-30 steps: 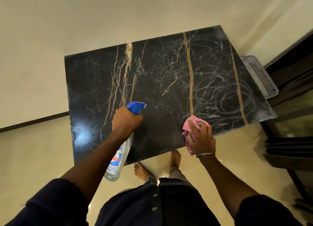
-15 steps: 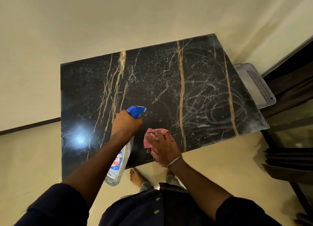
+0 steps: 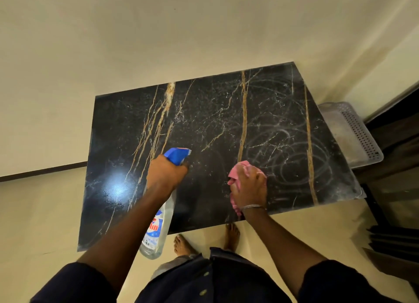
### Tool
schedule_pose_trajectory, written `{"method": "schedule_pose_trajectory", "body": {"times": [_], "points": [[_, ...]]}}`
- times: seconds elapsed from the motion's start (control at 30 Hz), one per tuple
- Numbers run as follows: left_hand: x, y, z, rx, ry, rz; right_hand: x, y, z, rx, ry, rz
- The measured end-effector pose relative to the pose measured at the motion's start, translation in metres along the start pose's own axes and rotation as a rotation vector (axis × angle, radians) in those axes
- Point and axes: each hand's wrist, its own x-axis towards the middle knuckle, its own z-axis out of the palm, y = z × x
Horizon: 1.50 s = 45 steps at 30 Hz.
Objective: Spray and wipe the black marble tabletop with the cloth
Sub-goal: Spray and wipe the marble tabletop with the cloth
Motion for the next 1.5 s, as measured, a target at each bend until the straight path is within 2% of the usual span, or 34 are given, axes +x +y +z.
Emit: {"method": "schedule_pose_trajectory", "body": {"times": [0.17,0.33,0.4,0.53,0.6,0.67,0.8,0.87,0.97,1.07,1.13,1.37,1.5], "points": [[-0.002,-0.001,-0.003,-0.003,0.034,-0.012,0.004,-0.063,0.009,0.004,-0.08,-0.343],[0.011,-0.002,-0.013,-0.026,0.033,-0.029,0.006,-0.071,0.001,-0.049,-0.018,-0.441],[0.021,-0.003,-0.019,-0.038,0.012,-0.028,0.011,-0.051,-0.004,-0.081,-0.021,-0.391],[0.044,-0.003,-0.03,-0.04,0.015,0.024,0.034,0.004,-0.013,-0.108,0.039,-0.077],[0.054,-0.003,-0.034,-0.043,0.02,0.03,0.041,0.02,-0.011,-0.109,0.027,-0.016],[0.062,-0.003,-0.036,-0.037,0.015,0.03,0.044,0.014,-0.006,-0.102,0.027,0.035],[0.074,-0.005,-0.039,-0.038,0.009,0.045,0.04,-0.043,-0.002,-0.044,0.074,0.13],[0.079,-0.006,-0.041,-0.04,-0.001,0.053,0.037,-0.08,0.001,-0.028,0.066,0.042],[0.084,-0.009,-0.044,-0.043,-0.006,0.065,0.027,-0.122,0.013,-0.051,0.028,-0.194],[0.091,-0.013,-0.047,-0.036,-0.01,0.087,0.032,-0.12,0.014,-0.055,-0.004,-0.375],[0.096,-0.017,-0.049,-0.033,-0.031,0.104,0.04,-0.098,0.014,-0.093,-0.007,-0.412],[0.109,-0.031,-0.055,-0.011,-0.041,0.11,0.072,-0.009,0.002,-0.011,0.075,0.021],[0.113,-0.039,-0.058,-0.002,-0.034,0.087,0.082,-0.028,0.006,0.105,0.127,0.258]]}}
